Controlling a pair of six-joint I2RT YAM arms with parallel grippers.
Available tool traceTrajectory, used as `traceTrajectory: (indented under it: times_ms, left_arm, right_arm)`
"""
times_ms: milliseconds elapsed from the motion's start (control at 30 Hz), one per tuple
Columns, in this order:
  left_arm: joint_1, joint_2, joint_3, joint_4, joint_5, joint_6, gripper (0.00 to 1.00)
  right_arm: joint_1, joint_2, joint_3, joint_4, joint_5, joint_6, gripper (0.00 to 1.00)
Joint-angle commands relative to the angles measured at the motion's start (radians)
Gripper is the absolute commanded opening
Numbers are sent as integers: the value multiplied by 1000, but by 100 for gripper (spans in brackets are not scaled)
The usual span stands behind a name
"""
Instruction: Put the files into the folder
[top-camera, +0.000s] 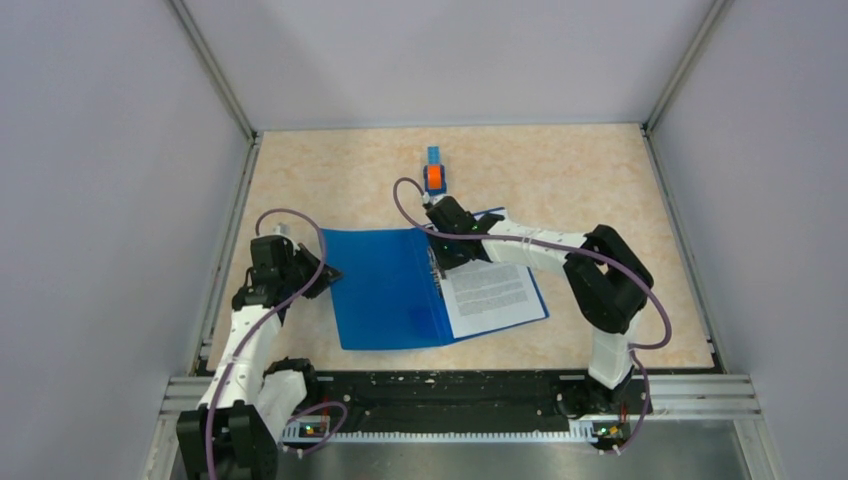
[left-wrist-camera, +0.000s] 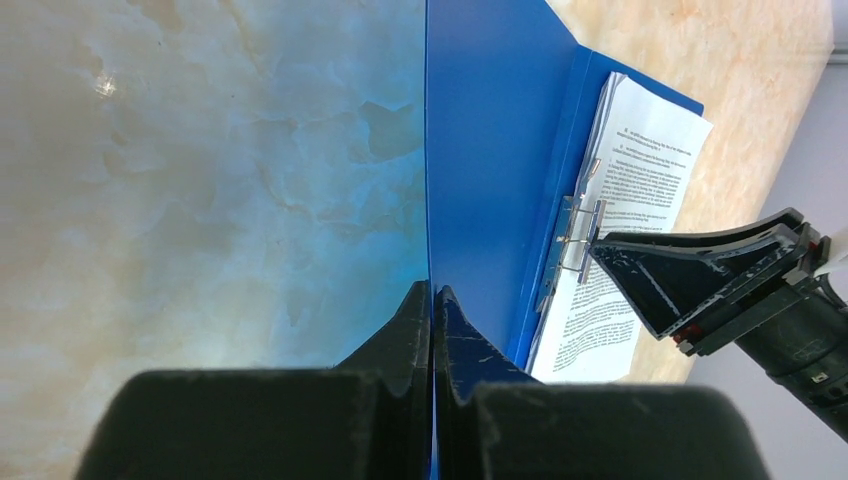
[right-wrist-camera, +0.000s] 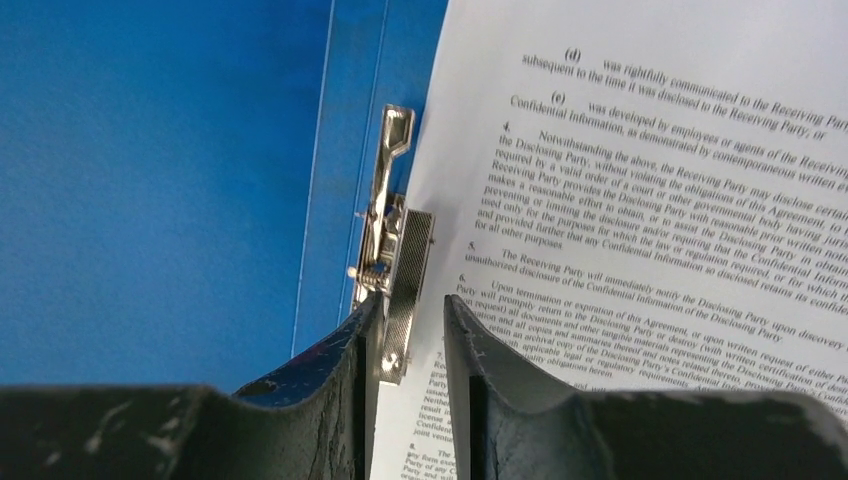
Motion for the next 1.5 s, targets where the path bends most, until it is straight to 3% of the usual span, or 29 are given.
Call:
traceTrajectory:
  times_ms: [0,567,967,1467]
  left_arm:
    - [-2,-25,36,6,-55,-5,0]
    - [-4,-58,36,-18,-147,-37,0]
    - [-7,-56,49,-28,-180,-47,0]
    - [-10,-35,73,-17,-170,-20,0]
  right_arm:
    - [26,-47,-18,6,-8,16,28]
    - [59,-75,-82,12,-5,37,15]
    - [69,-70,-134,66,14,33,16]
    - [81,-199,-216,191,28,6,24]
